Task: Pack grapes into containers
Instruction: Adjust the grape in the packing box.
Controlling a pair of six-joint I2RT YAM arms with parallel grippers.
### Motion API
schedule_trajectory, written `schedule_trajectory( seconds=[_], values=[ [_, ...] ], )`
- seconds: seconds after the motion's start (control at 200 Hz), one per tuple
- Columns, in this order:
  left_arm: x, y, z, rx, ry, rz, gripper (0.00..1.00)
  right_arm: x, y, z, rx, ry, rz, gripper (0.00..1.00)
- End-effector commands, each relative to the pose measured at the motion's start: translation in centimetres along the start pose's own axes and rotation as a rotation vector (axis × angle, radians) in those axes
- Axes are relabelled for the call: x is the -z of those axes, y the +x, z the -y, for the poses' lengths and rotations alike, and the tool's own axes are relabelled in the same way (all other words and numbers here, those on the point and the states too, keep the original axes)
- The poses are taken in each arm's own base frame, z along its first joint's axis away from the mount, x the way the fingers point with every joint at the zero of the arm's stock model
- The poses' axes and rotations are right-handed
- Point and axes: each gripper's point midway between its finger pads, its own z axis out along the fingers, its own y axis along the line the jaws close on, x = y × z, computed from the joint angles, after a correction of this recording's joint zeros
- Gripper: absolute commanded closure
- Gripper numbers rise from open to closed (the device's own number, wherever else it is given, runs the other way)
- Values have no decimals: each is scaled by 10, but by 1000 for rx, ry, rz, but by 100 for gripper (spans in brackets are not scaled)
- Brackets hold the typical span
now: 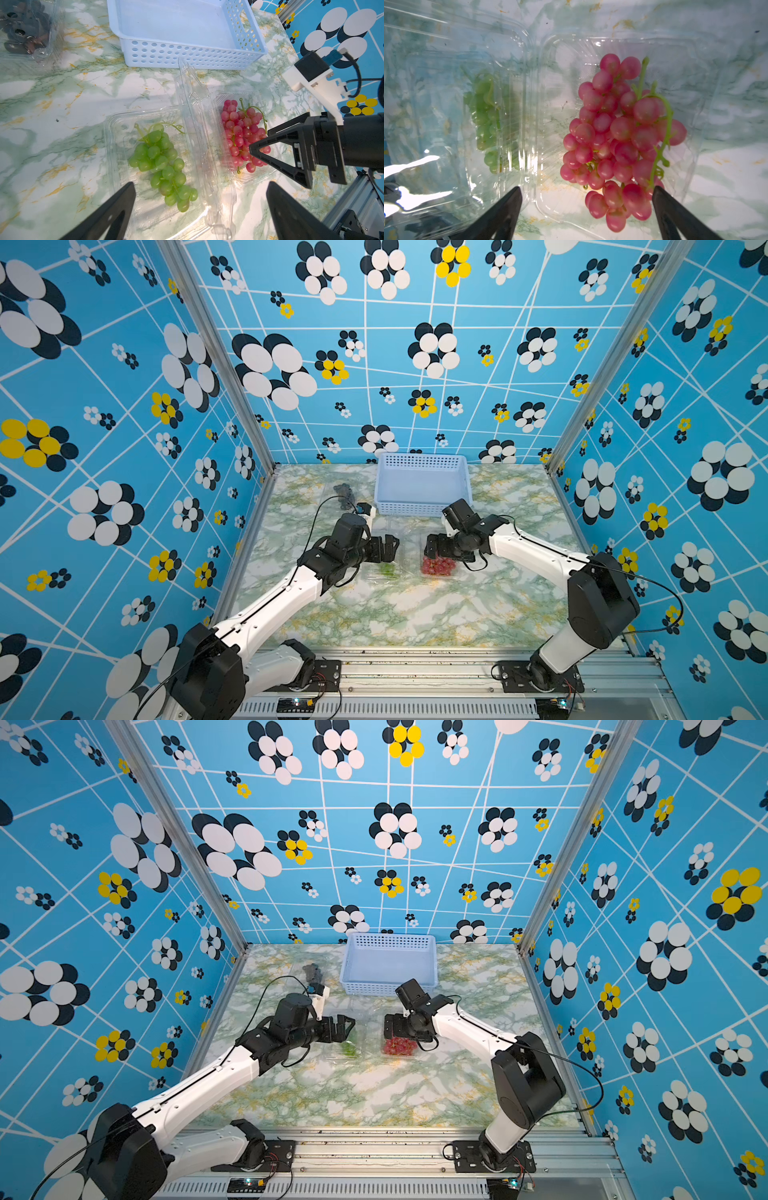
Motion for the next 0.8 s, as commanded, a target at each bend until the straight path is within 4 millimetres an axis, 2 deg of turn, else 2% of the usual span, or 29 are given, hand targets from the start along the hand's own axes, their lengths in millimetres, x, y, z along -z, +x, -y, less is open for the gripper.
schedule_trajectory(
  seconds=[0.0,0.275,0.65,0.795],
  values=[
    [-2,0,-1,4,4,1,1,-11,7,1,-13,3,-27,1],
    [1,-1,0,1,4,3,0,-18,6,3,-13,13,-28,1],
    [-6,-2,2,-13,11,-8,1,24,-18,4,20,65,49,1],
    [-15,1,0,-20,14,-24,1,35,-25,22,-7,101,57,1]
  ],
)
